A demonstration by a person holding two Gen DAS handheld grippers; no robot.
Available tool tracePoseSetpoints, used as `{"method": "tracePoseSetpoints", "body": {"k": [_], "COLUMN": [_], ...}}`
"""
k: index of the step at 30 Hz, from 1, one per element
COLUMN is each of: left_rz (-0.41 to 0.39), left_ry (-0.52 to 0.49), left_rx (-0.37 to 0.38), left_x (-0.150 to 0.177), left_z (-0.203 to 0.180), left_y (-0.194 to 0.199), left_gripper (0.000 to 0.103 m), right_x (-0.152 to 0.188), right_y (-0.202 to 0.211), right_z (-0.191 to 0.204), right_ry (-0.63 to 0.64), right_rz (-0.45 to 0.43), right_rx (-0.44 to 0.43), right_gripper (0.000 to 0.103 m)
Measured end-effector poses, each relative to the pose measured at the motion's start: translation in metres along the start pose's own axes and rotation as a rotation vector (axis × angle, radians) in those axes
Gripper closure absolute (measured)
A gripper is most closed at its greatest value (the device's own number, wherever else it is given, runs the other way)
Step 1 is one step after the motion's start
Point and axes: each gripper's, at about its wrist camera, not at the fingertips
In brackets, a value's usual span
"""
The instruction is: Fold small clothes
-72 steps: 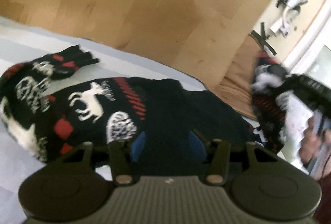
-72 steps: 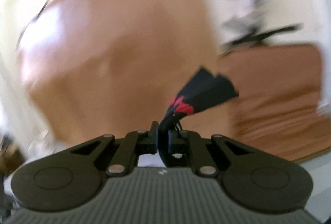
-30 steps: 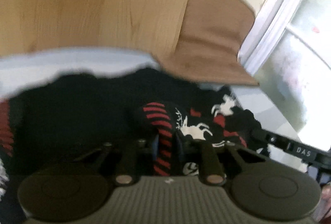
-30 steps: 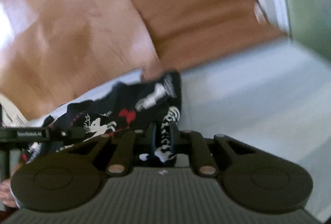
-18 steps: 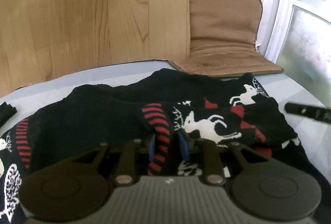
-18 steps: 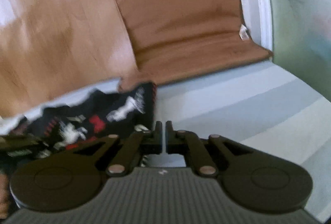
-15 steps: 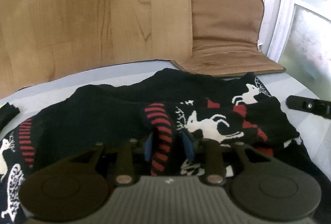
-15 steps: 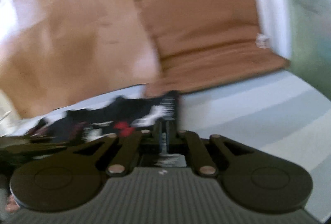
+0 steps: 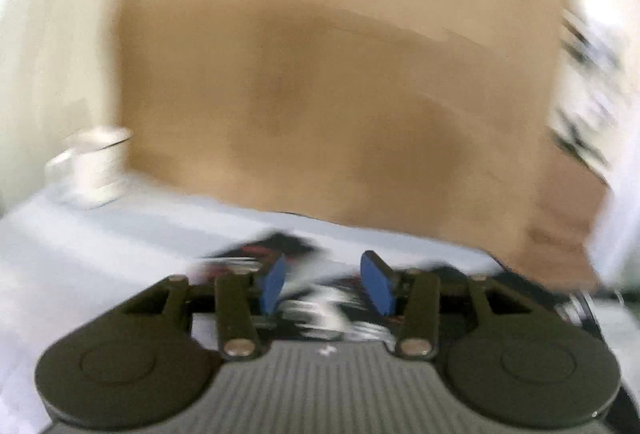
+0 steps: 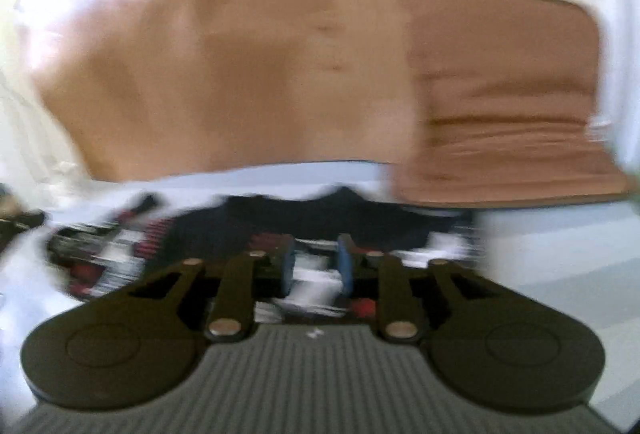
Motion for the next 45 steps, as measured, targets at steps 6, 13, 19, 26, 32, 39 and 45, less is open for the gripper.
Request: {"method": "tracePoseSetpoints", "body": {"k": [6,13,19,26,32,39,45], "left_rz": [0.023,0.078,0.078,0.055,0.062,0.183,0.272], "left_ry": [0.33,0.369,0.324,0.322,0.27,0.108,-0.02], "left_rx": [-0.075,-0.035,-0.029,-0.045,0.011,0.131,0.144], "left_x": [0.021,0.027,0.027,0.029,0.028,0.015,0.01], "left_z": [0.084,0.098,0.09,0.092,0.075,0.005,-0.063], "left_y": [-0.023,-0.031,-0.034,-0.028,-0.033,-0.067,-0.11], "left_gripper": [0.062,0.061,0.061,0.06,0.058,0.058,0.061], "right_x": [-0.016,-0.009,-0.002,-0.041,-0.091,-0.053,-0.027], "right_y": [-0.103,-0.251,-0.296,-0.221,-0.097,-0.005,0.001], "right_z": [0.093,0.172,0.189,0.187,0.106,-0.011,-0.077], "right_ry": [-0.18,-0.266,-0.265,-0.176,-0.157,-0.042,-0.187], "right_rz": [0.248,0.418,0.408,0.188,-0.05,-0.253,-0.293], "right_rx": [-0.236,-0.14,-0.045,-0.141,-0.181,0.013,0.15], "right_gripper": [0.071,0.071,0.09,0.096,0.096,0.096,0.096]}}
Point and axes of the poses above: each gripper's, at about its wrist camera, not at the fingertips, and y roughly against the way its jaws point, z to its left, x to its underside, and after that the axes turned 11 degrees about -y, right-handed
